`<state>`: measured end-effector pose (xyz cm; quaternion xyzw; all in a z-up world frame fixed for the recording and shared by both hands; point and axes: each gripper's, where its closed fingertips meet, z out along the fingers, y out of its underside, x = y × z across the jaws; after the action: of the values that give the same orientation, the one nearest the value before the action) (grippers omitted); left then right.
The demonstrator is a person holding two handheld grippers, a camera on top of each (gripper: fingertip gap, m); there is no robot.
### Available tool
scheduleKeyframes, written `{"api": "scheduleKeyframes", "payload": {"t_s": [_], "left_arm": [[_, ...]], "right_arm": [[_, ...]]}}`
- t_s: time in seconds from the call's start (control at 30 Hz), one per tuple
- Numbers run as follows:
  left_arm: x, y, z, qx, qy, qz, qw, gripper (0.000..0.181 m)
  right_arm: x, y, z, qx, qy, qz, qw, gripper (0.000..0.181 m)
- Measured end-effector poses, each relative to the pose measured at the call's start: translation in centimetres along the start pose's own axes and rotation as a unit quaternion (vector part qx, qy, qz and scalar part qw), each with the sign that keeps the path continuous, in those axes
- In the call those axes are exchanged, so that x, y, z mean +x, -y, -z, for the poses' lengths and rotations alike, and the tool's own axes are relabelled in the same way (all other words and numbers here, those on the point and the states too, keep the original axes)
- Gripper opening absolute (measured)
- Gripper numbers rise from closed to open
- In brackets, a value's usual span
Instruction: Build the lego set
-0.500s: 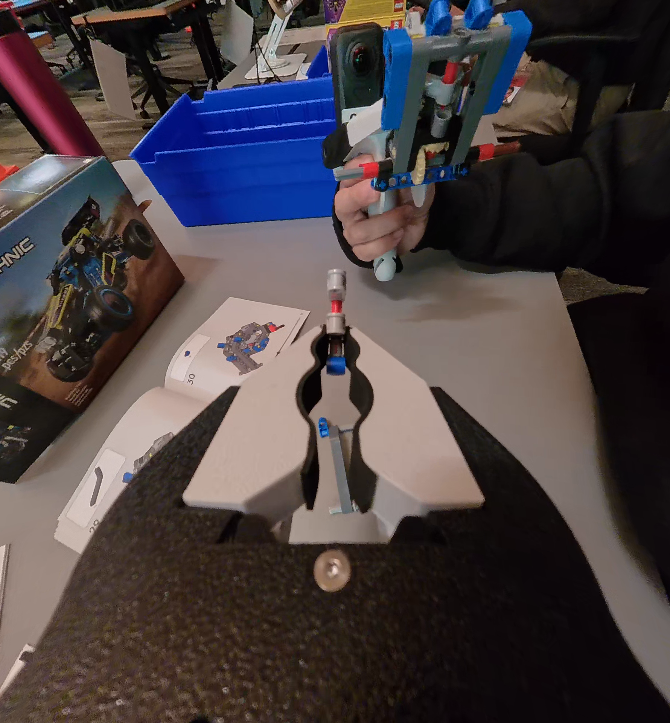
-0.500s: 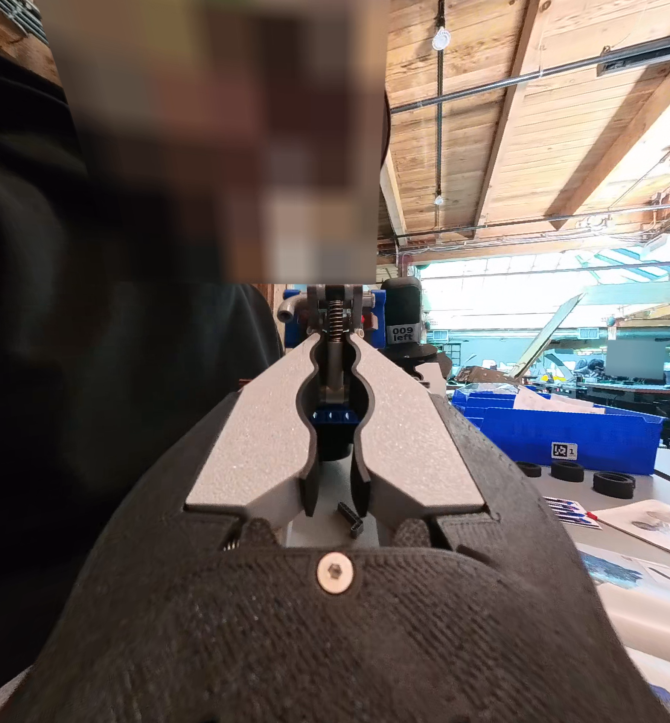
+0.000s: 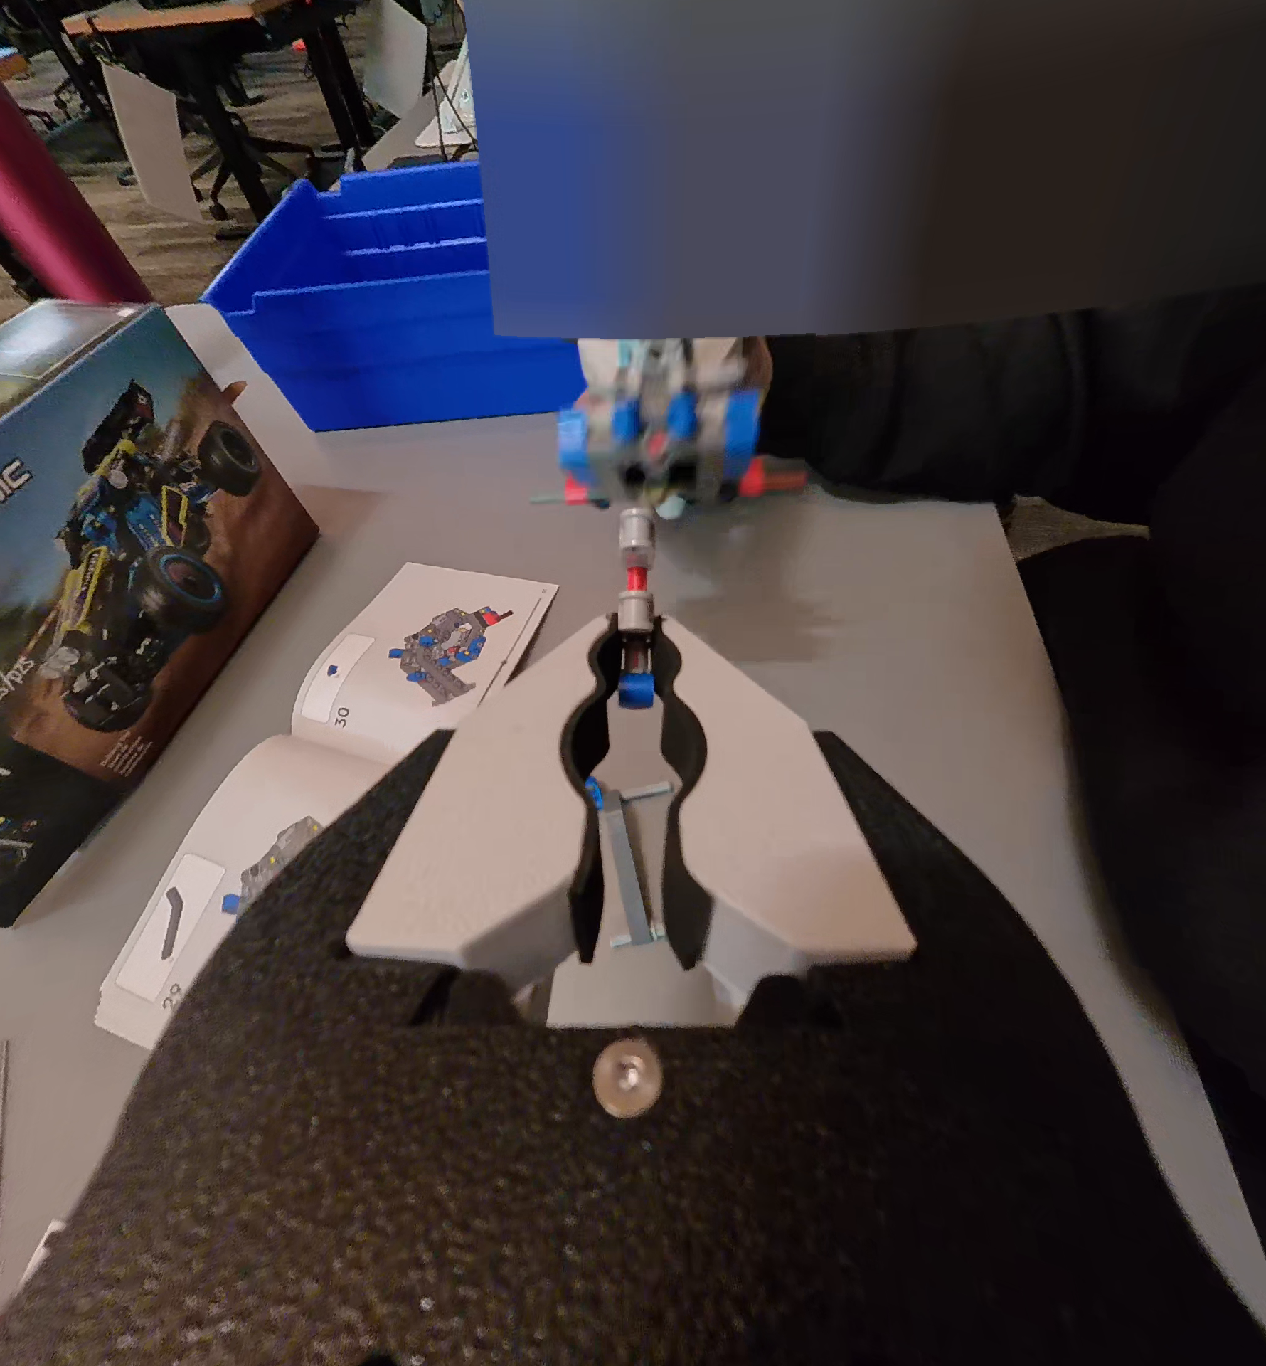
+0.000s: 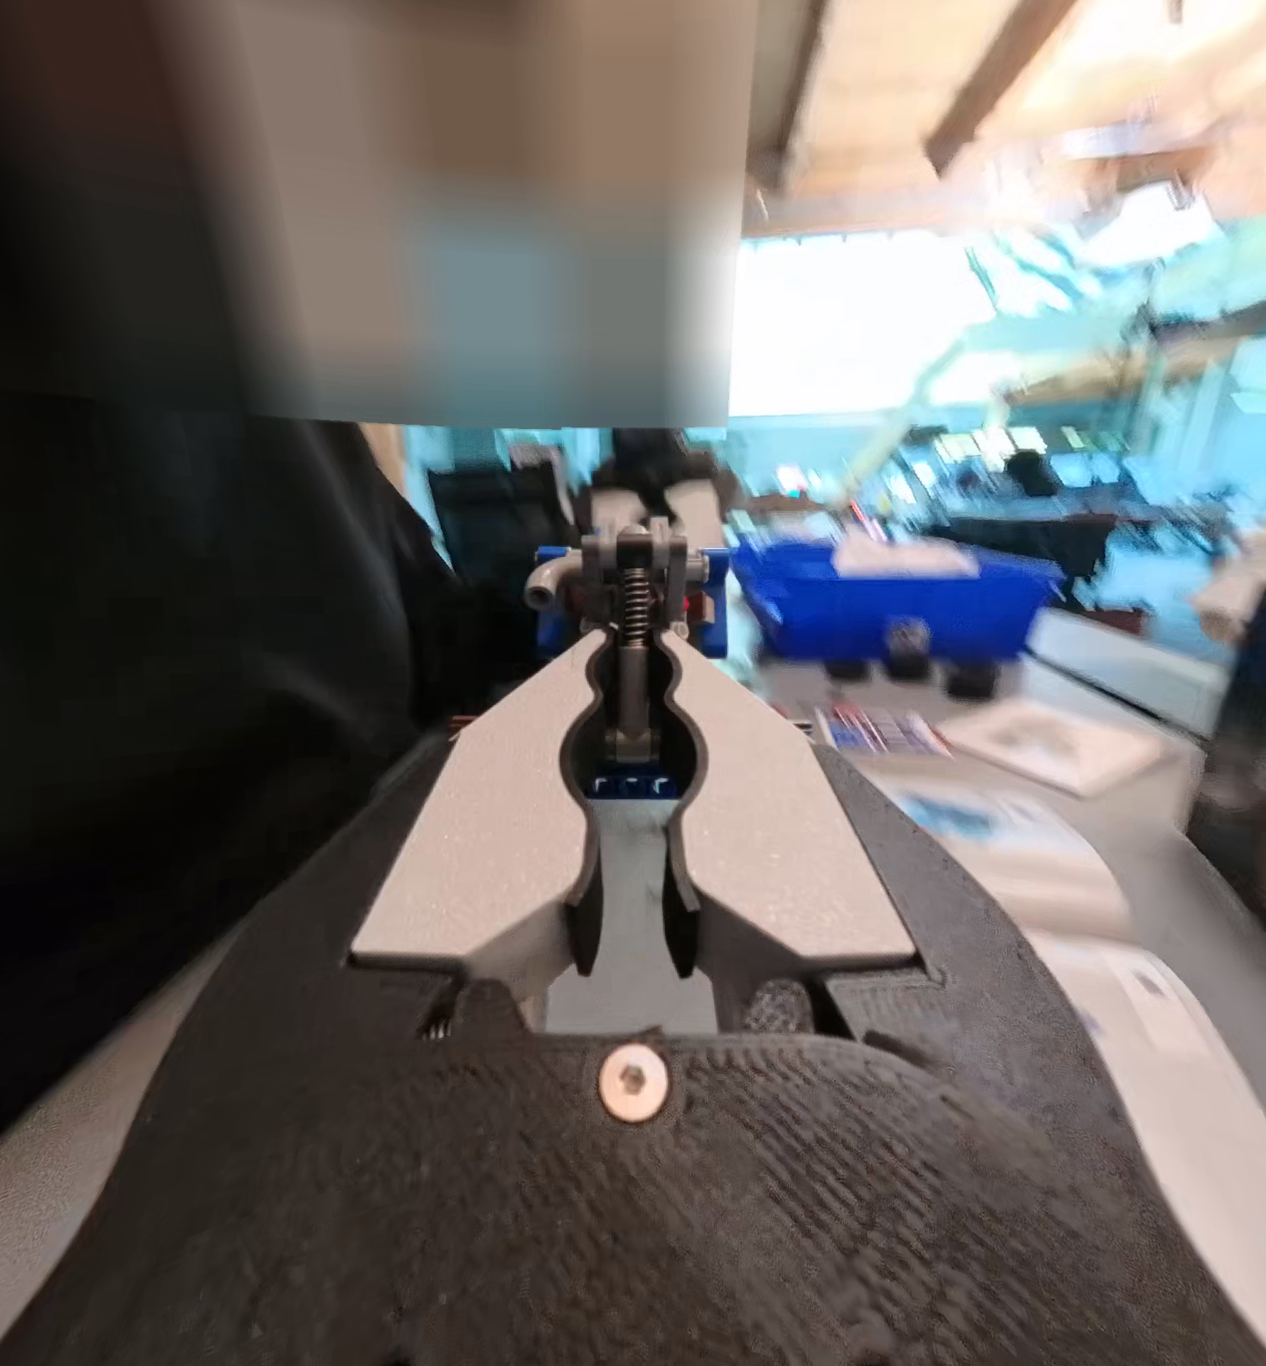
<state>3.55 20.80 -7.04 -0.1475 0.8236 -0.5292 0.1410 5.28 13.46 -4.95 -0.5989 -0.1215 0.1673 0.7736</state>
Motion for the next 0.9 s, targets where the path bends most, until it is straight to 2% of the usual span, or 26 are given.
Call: {"api": "scheduleKeyframes", "payload": {"t_s": [0.07,0.13,0.23,0.37,0.47,0.73,0.9], "left_arm": [[0.1,-0.9,0.0,-0.013,-0.013,0.006,1.0,0.004],[0.2,-2.1,-0.4,-0.027,-0.025,0.016,0.999,0.004],[0.5,-3.3,-0.9,-0.041,-0.043,0.02,0.998,0.004],[0.8,-3.6,-1.3,-0.049,-0.048,0.019,0.997,0.004],[0.6,-4.1,-1.6,-0.072,-0.042,0.006,0.997,0.004],[0.4,-6.1,-2.8,-0.141,-0.035,-0.021,0.989,0.004],[0.4,-6.5,-3.0,-0.142,-0.041,-0.019,0.989,0.004]], "right_arm": [[1.3,-3.0,-0.3,-0.11,-0.053,0.035,0.992,0.005],[1.4,-4.7,-0.8,-0.163,-0.06,0.049,0.984,0.005],[1.1,-5.1,-1.8,-0.164,-0.053,0.027,0.985,0.005],[1.4,-7.2,-1.7,-0.23,-0.067,0.04,0.97,0.005],[1.4,-7.9,-1.8,-0.252,-0.068,0.044,0.964,0.005],[1.1,-8.9,-2.1,-0.281,-0.063,0.063,0.956,0.005],[1.1,-9.3,-2.0,-0.293,-0.065,0.07,0.951,0.005]]}}
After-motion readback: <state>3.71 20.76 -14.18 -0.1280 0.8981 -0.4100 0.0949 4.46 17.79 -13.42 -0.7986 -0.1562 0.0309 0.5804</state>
